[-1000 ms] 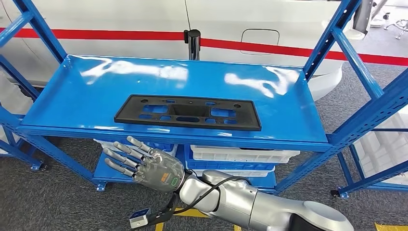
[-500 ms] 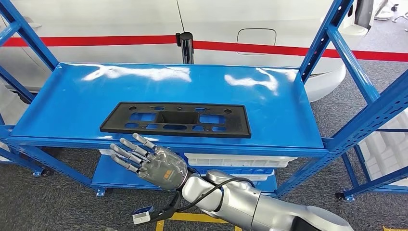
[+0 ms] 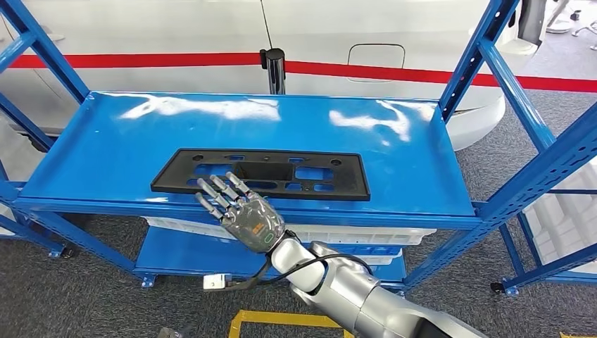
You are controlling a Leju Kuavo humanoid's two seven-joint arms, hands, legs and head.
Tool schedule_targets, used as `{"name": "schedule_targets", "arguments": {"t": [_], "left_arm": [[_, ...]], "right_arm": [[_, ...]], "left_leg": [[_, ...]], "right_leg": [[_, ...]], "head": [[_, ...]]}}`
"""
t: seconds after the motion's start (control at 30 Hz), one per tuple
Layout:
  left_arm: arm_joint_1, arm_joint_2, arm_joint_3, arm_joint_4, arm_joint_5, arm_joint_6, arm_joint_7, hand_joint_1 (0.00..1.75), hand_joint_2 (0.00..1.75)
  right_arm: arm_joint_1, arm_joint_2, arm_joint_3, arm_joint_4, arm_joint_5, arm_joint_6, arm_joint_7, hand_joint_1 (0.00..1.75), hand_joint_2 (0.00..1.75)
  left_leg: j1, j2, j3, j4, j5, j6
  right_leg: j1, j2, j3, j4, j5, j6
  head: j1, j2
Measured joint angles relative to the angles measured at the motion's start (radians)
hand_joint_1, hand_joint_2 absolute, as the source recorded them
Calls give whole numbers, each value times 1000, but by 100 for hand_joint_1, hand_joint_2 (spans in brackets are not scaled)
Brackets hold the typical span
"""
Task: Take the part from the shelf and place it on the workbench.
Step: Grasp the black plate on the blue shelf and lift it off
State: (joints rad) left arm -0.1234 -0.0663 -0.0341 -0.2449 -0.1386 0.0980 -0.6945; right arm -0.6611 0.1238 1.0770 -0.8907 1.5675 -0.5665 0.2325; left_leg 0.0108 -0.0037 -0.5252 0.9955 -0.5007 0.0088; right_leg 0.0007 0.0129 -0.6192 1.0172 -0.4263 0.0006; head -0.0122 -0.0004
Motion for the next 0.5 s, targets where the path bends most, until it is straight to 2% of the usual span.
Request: {"name": "schedule_targets", "arguments": {"t": [0.17, 0.5], "left_arm": [[-3, -3, -10, 0, -1, -2, 3, 0, 0], [-8, -5, -11, 0, -12, -5, 9, 0, 0]], "right_arm": [[6, 30, -66, 76, 0, -4, -2, 0, 175], [7, 51, -109, 141, 0, 6, 14, 0, 175]], "left_leg": [[-1, 0, 0, 0, 0, 0], [-1, 0, 0, 0, 0, 0]], "right_leg": [[-1, 0, 0, 0, 0, 0], [-1, 0, 0, -1, 0, 0]], "head": [[0, 0], [0, 0]]}}
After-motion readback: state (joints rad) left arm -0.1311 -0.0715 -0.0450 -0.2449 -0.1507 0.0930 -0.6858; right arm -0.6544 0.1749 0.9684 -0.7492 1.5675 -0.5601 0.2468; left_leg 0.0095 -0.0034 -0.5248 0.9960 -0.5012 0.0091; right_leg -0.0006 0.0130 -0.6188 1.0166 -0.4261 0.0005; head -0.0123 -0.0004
